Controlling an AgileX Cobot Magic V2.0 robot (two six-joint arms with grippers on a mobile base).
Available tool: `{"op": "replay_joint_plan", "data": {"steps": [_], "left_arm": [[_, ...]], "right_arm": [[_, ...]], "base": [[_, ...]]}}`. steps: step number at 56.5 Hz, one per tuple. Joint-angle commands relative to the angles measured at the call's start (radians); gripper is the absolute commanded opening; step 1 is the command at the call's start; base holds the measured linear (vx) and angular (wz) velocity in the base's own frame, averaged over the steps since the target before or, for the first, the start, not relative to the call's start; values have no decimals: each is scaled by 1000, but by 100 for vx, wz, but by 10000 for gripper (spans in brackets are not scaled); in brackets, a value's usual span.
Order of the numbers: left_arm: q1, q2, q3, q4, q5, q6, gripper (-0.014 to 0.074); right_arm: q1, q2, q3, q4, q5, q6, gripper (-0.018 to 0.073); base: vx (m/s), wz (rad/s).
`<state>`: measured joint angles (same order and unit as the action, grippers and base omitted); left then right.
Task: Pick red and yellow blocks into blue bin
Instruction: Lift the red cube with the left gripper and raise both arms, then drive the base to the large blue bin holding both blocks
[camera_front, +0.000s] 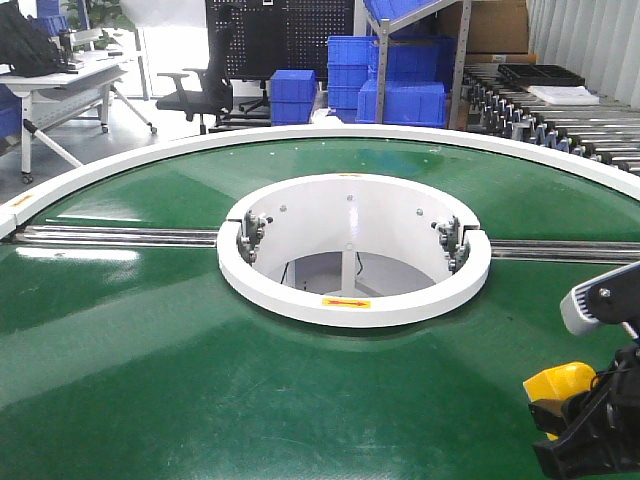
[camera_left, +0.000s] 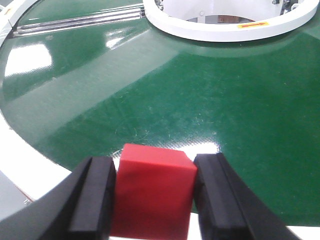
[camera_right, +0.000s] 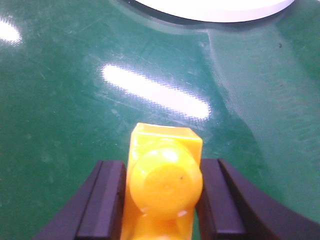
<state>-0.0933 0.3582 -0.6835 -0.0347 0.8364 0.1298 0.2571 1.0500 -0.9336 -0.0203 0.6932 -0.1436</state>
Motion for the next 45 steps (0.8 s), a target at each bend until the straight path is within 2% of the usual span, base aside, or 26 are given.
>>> {"op": "replay_joint_plan", "data": {"steps": [1, 22, 45], "left_arm": [[-5, 15, -23, -5, -88, -9, 272], [-5, 15, -23, -5, -88, -9, 272], [-5, 15, -23, -5, -88, -9, 272]], "right_arm": [[2, -20, -29, -6, -67, -7, 226], [2, -20, -29, -6, -67, -7, 226], [2, -20, -29, -6, -67, -7, 226]], "base": [[0, 0], [-2, 7], [-12, 51]]}}
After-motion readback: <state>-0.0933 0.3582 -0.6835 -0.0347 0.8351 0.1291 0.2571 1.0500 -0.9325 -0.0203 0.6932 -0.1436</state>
